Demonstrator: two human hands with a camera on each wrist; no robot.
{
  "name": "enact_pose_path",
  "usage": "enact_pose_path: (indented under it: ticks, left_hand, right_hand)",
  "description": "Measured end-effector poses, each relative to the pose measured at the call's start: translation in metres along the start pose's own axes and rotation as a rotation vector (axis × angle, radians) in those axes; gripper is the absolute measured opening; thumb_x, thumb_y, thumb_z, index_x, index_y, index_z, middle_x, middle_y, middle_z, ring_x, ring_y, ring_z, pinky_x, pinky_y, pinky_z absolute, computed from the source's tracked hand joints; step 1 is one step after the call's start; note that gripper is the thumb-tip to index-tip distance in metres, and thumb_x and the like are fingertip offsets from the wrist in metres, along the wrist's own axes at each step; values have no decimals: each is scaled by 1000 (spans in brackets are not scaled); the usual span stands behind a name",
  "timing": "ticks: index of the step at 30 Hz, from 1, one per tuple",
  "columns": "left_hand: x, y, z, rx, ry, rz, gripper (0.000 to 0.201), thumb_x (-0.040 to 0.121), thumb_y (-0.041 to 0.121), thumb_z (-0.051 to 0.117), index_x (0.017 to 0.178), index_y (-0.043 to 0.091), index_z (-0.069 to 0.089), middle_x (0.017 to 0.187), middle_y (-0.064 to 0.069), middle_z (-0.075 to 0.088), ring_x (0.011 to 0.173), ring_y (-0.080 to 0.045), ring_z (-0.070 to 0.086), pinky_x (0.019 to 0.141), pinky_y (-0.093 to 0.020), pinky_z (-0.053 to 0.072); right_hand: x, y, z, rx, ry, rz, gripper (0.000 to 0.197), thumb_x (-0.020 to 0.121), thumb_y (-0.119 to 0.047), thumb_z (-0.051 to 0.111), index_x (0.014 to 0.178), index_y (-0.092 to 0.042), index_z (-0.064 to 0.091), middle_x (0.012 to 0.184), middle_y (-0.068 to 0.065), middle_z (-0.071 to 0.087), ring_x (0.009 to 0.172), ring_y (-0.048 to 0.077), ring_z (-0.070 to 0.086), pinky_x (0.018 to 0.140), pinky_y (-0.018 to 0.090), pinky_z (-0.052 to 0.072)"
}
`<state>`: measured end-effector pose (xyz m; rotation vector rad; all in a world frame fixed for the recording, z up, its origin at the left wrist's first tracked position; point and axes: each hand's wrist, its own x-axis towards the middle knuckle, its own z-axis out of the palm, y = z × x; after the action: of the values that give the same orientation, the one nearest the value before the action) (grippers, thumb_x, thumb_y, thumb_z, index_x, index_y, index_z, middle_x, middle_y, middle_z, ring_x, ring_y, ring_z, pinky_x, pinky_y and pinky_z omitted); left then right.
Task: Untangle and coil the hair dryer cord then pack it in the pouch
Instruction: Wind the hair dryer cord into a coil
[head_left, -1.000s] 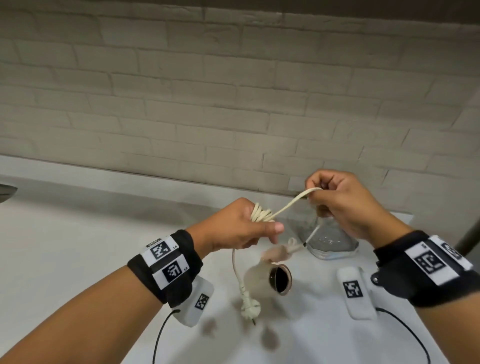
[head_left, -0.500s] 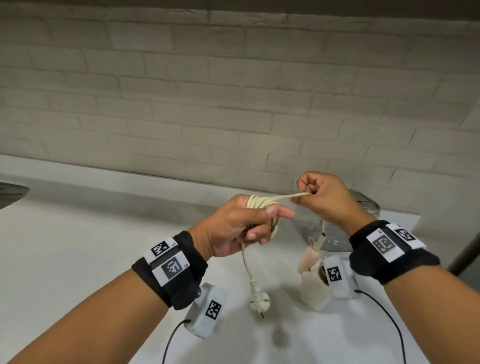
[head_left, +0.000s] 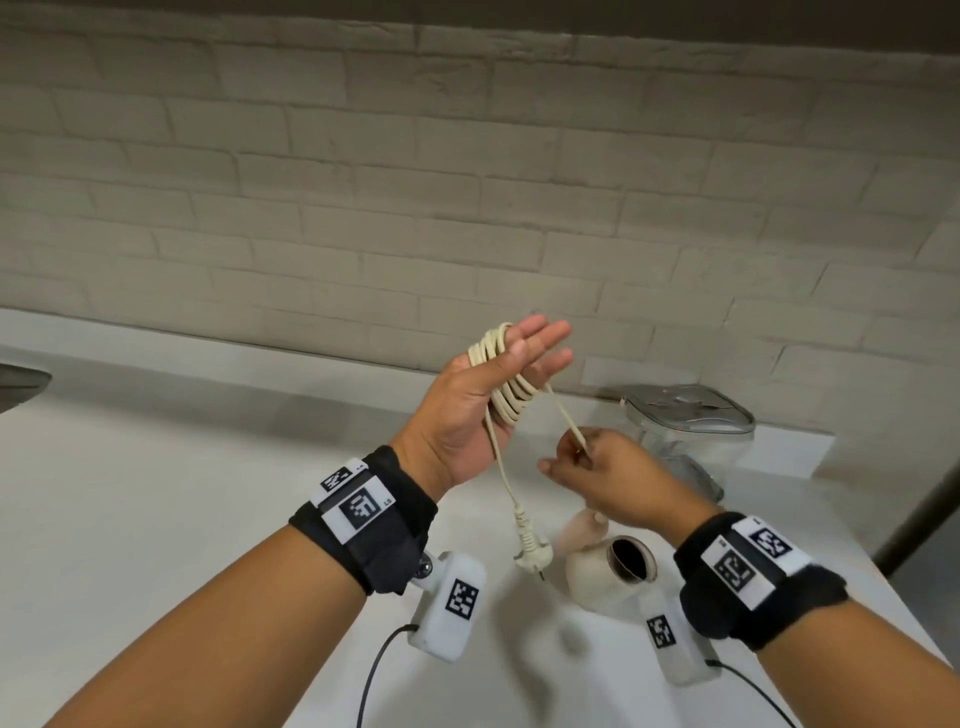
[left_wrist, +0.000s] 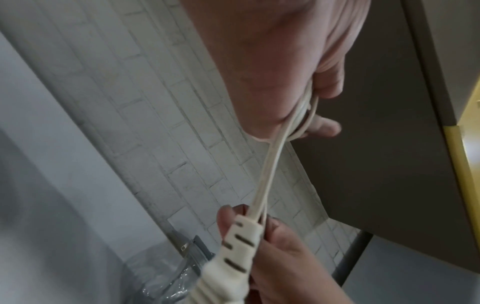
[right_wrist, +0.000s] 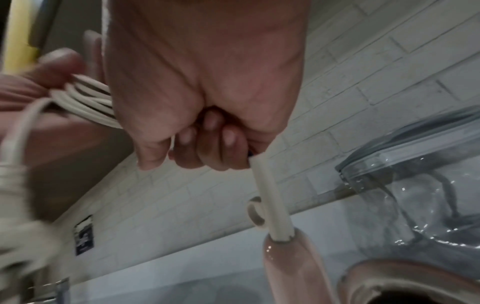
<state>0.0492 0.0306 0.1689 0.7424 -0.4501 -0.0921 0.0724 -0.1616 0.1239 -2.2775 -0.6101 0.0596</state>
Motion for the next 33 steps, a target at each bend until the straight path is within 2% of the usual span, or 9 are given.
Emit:
enact_pose_path:
  ticks: [4, 7, 10, 13, 16, 18, 24, 28, 33]
  left_hand:
    - [8, -7, -7, 76, 91, 48, 35, 91, 2, 58, 126, -1, 60, 137, -16, 61, 129, -26, 58, 117, -36, 36]
    - [9, -18, -7, 462, 95, 42, 26, 91, 4, 61, 117, 5, 63, 144, -8, 54, 137, -19, 49, 115, -30, 33]
    - [8, -29, -9, 1060, -70, -24, 5, 94, 16, 59, 99, 14, 61, 136, -5, 57, 136, -21, 49, 114, -40, 37]
    - [4, -29, -10, 1513, -320, -201, 22, 101, 32, 52, 102, 13, 63, 114, -10, 66, 111, -25, 62, 100, -46, 47]
    - [-2, -22, -6, 1458, -452, -382, 43, 100, 47, 51, 87, 8, 65, 78, -6, 68, 70, -20, 65, 76, -37, 55]
    - [-6, -20, 0, 1362, -467, -496, 35, 95, 36, 65, 76, 8, 58, 60, -1, 55, 53, -17, 52, 58, -30, 46]
    - [-9, -26, 4, 1215, -456, -606, 23, 86, 17, 76, 79, 0, 63, 64, -14, 50, 56, -23, 46, 45, -20, 37]
    - [-11, -27, 6, 1116, -476, -642, 14, 89, 12, 72, 80, 6, 64, 60, -7, 54, 50, -12, 50, 43, -17, 36]
    - [-15, -27, 7, 886, -442, -603, 21, 94, 0, 62, 73, 4, 62, 59, -9, 53, 40, -9, 48, 41, -18, 37]
  right_hand:
    - [-15, -11, 9, 8, -96, -1, 31, 88, -37, 74, 73, -19, 53, 59, -6, 49, 52, 6, 43, 52, 22, 39]
    - [-22, -19, 5, -77, -150, -37, 29, 89, -34, 73, 72, -19, 55, 60, -8, 51, 52, 5, 44, 52, 19, 39]
    - [-26, -22, -1, -191, -196, -47, 26, 84, -34, 76, 69, -21, 59, 61, -9, 56, 52, 3, 49, 53, 18, 40]
    - [-31, -19, -9, -235, -215, -53, 28, 79, -28, 75, 61, -24, 54, 56, -10, 53, 51, 4, 49, 54, 22, 42]
    - [-41, -16, -22, -192, -158, -51, 27, 77, -14, 71, 59, -21, 52, 51, -7, 50, 47, 5, 44, 51, 27, 41]
    - [-46, -15, -28, -132, -84, -77, 20, 76, -7, 70, 67, -22, 62, 58, 1, 59, 51, 5, 50, 52, 28, 44]
    - [-47, -9, -30, 92, 61, -122, 58, 71, -7, 85, 110, -35, 53, 95, -10, 58, 63, 6, 52, 56, 24, 47]
    - [-51, -4, -29, 136, -221, -168, 80, 81, -24, 83, 148, -41, 44, 150, -19, 46, 129, 3, 54, 99, 32, 53]
    - [-55, -7, -25, 473, -190, -83, 37, 87, -11, 74, 123, -11, 67, 114, 12, 75, 109, 28, 72, 98, 43, 56]
